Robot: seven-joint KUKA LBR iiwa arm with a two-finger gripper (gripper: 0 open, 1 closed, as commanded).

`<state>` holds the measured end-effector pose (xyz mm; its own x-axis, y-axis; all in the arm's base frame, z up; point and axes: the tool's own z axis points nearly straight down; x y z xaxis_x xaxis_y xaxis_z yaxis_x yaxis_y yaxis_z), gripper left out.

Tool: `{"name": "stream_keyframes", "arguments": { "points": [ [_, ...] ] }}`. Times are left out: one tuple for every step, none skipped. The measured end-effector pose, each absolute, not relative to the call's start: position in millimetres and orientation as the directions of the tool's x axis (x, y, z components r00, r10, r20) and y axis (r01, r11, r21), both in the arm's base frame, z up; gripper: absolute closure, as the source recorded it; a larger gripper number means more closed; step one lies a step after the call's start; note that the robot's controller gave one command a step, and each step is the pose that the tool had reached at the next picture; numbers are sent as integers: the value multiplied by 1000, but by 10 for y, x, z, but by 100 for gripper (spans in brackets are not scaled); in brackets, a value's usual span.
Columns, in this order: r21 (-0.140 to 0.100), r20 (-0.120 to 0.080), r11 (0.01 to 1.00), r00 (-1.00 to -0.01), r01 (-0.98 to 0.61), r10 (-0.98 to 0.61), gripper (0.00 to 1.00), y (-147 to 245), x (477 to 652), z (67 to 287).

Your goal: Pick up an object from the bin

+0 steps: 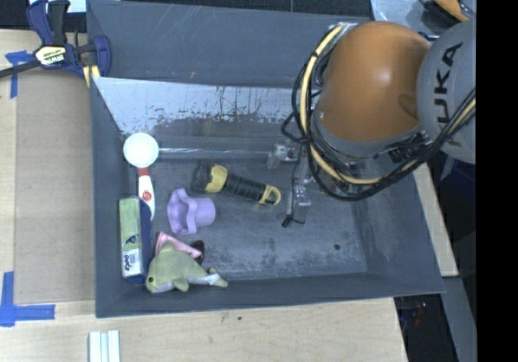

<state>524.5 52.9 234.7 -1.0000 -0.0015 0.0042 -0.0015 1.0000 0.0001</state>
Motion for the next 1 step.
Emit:
{"name": "stream_keyframes", "arguments": {
  "points": [
    [1, -3, 1000, -1000, 1, 1, 0, 527, 5263, 2380]
  ]
}}
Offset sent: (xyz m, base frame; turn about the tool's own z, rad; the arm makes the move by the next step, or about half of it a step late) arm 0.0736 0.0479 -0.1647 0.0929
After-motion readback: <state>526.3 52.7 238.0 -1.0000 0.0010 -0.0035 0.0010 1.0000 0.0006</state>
